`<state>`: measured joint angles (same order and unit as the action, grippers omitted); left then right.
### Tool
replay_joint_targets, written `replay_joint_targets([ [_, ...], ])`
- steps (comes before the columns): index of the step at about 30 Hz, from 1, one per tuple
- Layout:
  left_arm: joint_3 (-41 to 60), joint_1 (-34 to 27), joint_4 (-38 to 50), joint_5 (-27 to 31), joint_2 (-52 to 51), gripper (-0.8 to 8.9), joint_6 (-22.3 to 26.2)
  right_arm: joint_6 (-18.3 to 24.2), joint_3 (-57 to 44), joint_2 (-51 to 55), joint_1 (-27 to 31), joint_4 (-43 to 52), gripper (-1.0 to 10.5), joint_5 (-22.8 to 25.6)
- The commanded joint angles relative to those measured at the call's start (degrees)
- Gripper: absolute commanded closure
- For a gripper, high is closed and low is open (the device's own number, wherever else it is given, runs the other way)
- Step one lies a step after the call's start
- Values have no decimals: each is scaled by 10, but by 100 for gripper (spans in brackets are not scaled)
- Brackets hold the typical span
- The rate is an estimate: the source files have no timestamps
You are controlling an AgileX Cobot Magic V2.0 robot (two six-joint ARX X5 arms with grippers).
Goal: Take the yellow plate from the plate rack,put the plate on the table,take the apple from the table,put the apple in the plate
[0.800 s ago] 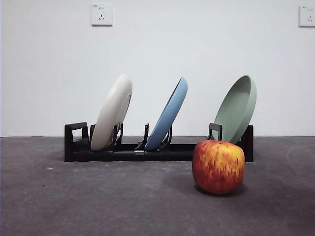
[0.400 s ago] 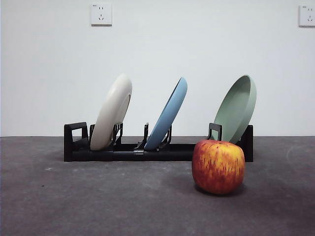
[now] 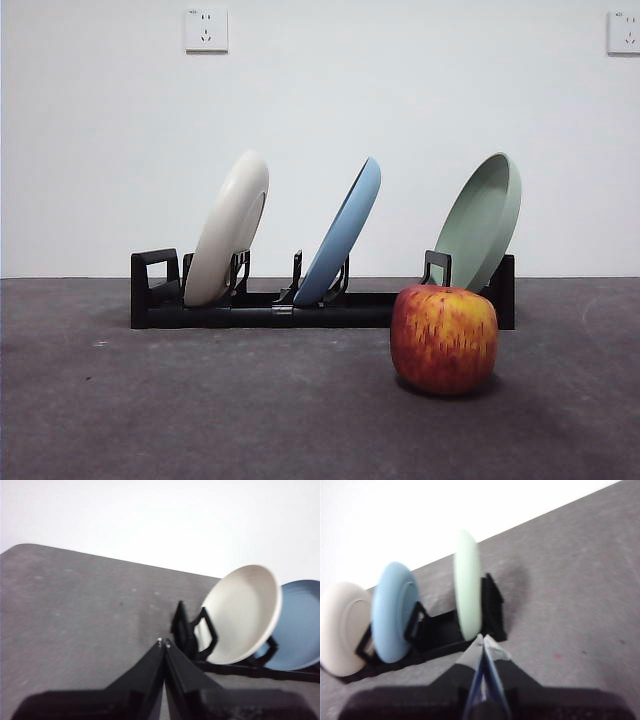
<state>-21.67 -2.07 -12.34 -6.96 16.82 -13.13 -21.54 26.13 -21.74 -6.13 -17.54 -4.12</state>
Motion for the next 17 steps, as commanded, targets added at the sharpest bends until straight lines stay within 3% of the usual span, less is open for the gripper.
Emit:
replay_joint_targets([
  [1,-49,1,0,-41,70,820,17,34,52,-56,0,-8,963,-35],
  [12,-252,1,-80,-253,345,818,26,140,264,-285,0,-137,952,-172],
  [17,-344,5,-143,-306,452,812,45,150,318,-349,0,-168,933,-211],
])
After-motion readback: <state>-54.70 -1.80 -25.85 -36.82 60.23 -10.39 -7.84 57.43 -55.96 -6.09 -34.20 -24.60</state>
